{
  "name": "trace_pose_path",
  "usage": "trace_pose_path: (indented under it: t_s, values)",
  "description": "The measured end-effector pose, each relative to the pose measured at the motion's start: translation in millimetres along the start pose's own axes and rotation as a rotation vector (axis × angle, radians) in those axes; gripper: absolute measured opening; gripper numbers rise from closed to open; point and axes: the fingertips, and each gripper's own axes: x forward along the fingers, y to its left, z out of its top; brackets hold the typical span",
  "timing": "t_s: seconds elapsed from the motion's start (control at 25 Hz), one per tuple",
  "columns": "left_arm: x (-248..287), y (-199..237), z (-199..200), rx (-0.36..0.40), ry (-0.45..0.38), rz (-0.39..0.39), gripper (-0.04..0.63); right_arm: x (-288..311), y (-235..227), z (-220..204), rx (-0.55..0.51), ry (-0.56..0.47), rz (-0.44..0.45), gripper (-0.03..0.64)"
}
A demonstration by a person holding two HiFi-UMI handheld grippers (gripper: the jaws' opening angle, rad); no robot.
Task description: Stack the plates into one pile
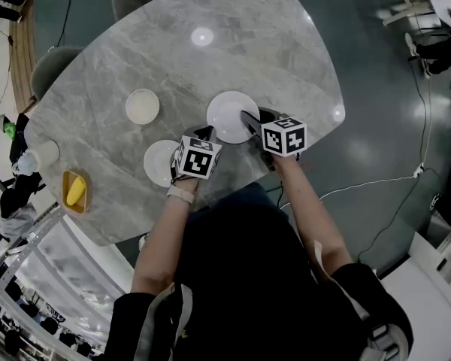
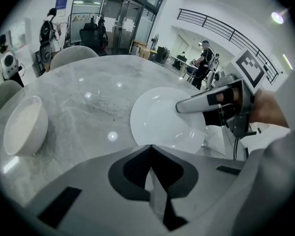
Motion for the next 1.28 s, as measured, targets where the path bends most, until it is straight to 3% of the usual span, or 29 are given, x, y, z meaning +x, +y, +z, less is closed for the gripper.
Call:
trace_pose_path:
  t_s: [0.28,0.76,1.28]
  values:
    - [-12.8,6.9,-0.4,-0.020,-0.027,0.016,0.008,-3.6,7.9,5.2,0.069,-0.046,0.051,0.061]
    - [-43.8,8.5,-17.3,-0.020,-0.054,0.051,0.008,-17.9,36.1,14.5,0.120,-0.120,0.104,0.034]
    - [-87.2,22.0,-62.5,-0.041,-0.092,0.065,0.008,-24.2,96.0,1.2,0.094,-0.134,0.118,0.032]
